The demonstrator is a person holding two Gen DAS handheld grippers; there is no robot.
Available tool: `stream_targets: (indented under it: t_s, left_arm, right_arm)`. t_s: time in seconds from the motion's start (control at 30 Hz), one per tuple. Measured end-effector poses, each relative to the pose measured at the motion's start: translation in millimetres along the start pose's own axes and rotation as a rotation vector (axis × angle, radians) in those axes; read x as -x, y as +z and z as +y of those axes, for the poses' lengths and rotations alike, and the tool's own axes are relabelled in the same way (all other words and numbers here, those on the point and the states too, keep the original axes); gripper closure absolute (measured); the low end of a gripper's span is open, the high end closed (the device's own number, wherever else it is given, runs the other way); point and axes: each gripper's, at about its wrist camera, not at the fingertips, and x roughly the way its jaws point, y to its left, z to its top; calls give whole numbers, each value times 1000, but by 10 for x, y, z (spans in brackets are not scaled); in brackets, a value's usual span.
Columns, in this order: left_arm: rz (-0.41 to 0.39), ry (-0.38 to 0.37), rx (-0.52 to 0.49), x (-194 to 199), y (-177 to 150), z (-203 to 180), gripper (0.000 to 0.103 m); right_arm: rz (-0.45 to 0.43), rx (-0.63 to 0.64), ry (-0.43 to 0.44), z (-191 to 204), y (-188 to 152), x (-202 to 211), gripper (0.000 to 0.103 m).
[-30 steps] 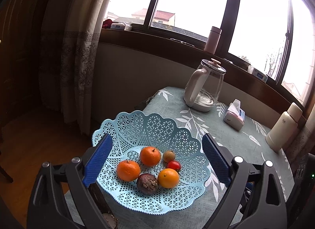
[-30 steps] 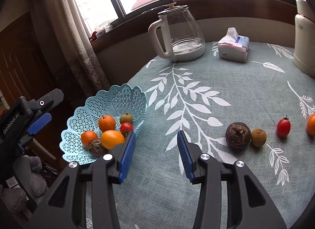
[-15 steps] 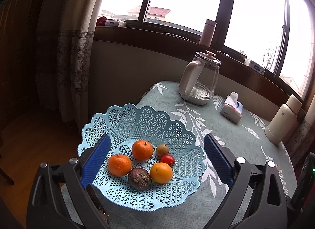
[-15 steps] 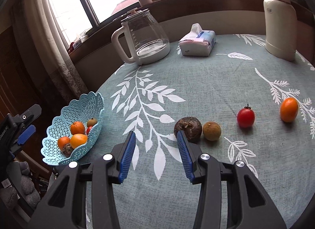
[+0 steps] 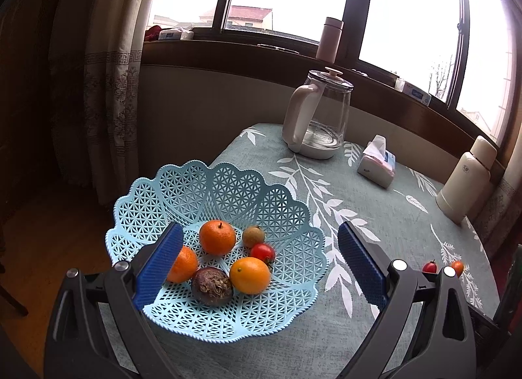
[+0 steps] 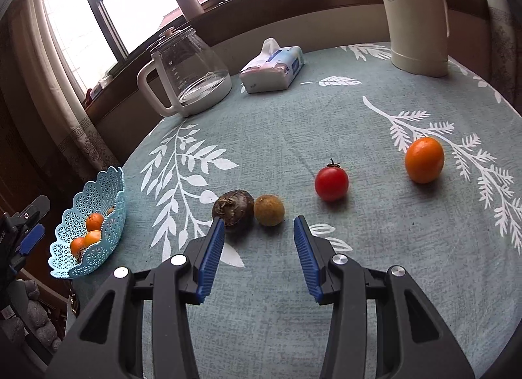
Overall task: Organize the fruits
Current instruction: 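Move the right tool to a small orange on the table and close on it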
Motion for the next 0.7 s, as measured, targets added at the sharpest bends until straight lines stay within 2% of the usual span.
stream_targets:
  t_s: [0.27,0.53,0.7]
  left_arm:
    - [14,-18,-32,-18,-53,-124,6]
    - [26,-39,-67,-27,-107,-260,6]
    - [34,-51,-92,-30,-145,-353,6]
  right_arm:
    - [-32,-54,-70,-333,83,101,58]
    - [-55,-143,-200,-813,228,158,58]
    - [-48,-119,-241,-938,373,70,58]
